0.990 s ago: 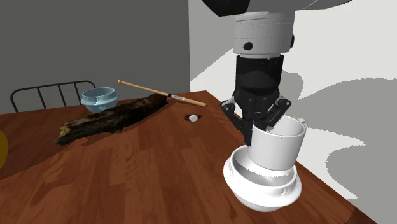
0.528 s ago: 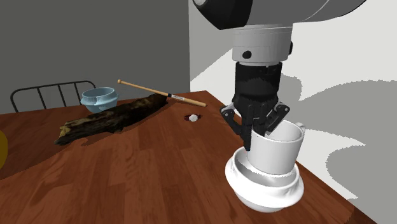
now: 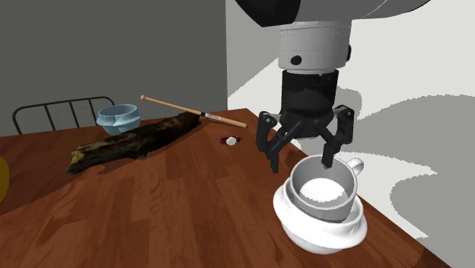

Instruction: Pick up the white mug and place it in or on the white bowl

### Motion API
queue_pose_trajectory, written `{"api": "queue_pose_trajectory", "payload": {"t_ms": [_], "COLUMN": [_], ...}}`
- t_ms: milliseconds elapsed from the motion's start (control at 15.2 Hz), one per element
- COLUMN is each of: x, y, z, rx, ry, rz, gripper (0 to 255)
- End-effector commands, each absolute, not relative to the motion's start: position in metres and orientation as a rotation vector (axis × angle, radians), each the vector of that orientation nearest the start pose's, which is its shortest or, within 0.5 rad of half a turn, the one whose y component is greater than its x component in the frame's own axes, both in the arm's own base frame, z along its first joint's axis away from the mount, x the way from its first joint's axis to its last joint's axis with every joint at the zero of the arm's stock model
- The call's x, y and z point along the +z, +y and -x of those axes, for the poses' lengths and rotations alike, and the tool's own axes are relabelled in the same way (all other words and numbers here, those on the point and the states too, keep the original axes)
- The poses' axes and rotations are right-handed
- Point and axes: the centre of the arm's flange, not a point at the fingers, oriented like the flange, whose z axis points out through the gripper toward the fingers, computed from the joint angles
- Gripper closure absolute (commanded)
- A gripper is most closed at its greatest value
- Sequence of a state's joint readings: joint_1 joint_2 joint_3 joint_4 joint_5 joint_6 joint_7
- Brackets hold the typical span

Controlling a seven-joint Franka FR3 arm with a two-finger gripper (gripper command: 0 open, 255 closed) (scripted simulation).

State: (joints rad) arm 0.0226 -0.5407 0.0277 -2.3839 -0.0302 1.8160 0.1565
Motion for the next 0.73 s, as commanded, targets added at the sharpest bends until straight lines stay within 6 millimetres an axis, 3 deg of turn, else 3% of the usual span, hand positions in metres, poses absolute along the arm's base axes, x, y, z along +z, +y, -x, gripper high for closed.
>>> {"api": "queue_pose_trajectory", "payload": {"t_ms": [0, 132, 660], "x": [0.532, 0.556, 0.556], "y": [0.019, 0.02, 0.02], "z": [-0.386, -0.386, -0.386], "rx": [0.037, 0.037, 0.037], "ry": [0.164, 0.164, 0.164], "rz": [3.183, 3.183, 3.183], "gripper": [0, 0, 0]}}
